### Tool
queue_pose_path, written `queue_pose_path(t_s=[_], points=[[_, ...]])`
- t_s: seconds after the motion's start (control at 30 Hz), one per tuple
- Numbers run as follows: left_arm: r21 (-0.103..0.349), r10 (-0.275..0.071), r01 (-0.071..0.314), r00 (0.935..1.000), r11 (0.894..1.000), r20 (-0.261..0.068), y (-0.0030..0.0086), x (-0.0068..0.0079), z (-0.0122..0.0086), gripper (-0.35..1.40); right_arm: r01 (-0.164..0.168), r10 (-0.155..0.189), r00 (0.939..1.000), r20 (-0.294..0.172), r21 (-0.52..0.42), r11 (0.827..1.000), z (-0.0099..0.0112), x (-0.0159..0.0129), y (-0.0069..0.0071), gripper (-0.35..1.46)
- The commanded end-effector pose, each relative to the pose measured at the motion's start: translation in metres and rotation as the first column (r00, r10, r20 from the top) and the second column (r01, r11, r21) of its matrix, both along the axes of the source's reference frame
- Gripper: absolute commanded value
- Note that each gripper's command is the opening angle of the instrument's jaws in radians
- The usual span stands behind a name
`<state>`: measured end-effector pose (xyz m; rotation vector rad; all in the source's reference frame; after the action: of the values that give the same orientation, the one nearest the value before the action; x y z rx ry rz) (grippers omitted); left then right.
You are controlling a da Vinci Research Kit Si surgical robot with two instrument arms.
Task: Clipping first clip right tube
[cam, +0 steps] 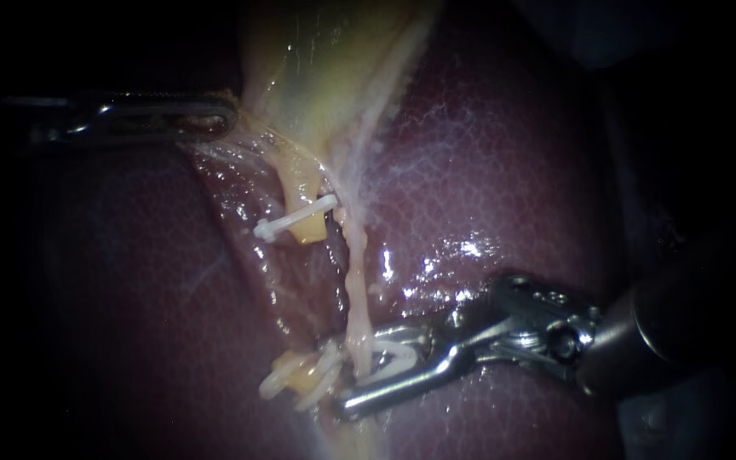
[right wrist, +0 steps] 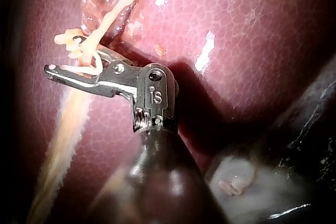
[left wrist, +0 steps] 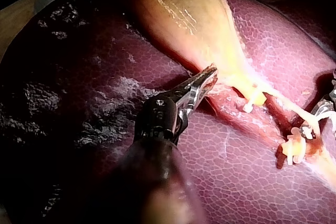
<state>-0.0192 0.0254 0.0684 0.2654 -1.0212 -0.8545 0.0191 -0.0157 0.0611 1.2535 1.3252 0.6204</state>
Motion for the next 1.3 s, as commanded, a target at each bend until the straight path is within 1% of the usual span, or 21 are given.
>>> queue_pose_path(t_s=[0.03,0.2,0.43,0.57,0.7,1.03,1.07,1.17,1.23,1.3], points=[[0.000,-0.001,0.001,1.0000,1.000,-0.001,0.0000,0.0000,0.0000,-0.35,0.001,-0.001,1.0000,-0.001,0.000,1.000,-0.0001,0.0001,-0.0001,0.49],[0.000,-0.001,0.001,1.0000,1.000,-0.001,0.0000,0.0000,0.0000,-0.35,0.001,-0.001,1.0000,-0.004,0.001,1.000,-0.0008,0.0004,-0.0005,0.47],[0.000,-0.001,0.001,1.0000,1.000,-0.001,0.0000,0.0000,0.0000,-0.35,0.012,-0.012,0.9999,-0.001,-0.003,1.000,-0.0015,0.0005,-0.0009,0.41],[0.001,0.001,-0.001,1.0000,1.000,-0.003,0.0000,0.0000,0.0000,-0.35,0.012,-0.012,0.9999,-0.001,-0.002,1.000,-0.0014,0.0004,-0.0008,0.28],[0.001,0.001,-0.001,1.0000,1.000,-0.003,0.0000,0.0000,0.0000,-0.35,0.013,-0.013,0.9999,-0.002,-0.002,1.000,-0.0013,0.0004,-0.0007,0.07],[0.001,0.001,-0.001,1.0000,1.000,-0.002,0.0001,0.0000,0.0001,-0.35,0.013,-0.013,0.9999,-0.002,-0.002,1.000,-0.0013,0.0004,-0.0006,-0.26],[0.001,0.001,-0.001,1.0000,1.000,-0.002,0.0001,0.0000,0.0001,-0.35,0.013,-0.013,0.9999,-0.002,-0.001,1.000,-0.0013,0.0004,-0.0006,-0.33],[0.001,0.001,-0.001,1.0000,1.000,-0.002,0.0001,0.0000,0.0001,-0.35,0.014,-0.014,0.9999,0.000,0.004,1.000,-0.0011,0.0003,-0.0004,-0.35],[0.003,0.003,-0.003,1.0000,1.000,-0.004,0.0001,0.0000,0.0002,-0.35,0.013,-0.013,0.9999,0.000,-0.021,1.000,-0.0009,0.0003,-0.0003,-0.35],[0.003,0.003,-0.003,1.0000,1.000,-0.004,0.0001,0.0000,0.0002,-0.35,0.025,-0.024,0.9996,0.015,-0.046,0.999,-0.0008,0.0003,-0.0003,-0.35]])
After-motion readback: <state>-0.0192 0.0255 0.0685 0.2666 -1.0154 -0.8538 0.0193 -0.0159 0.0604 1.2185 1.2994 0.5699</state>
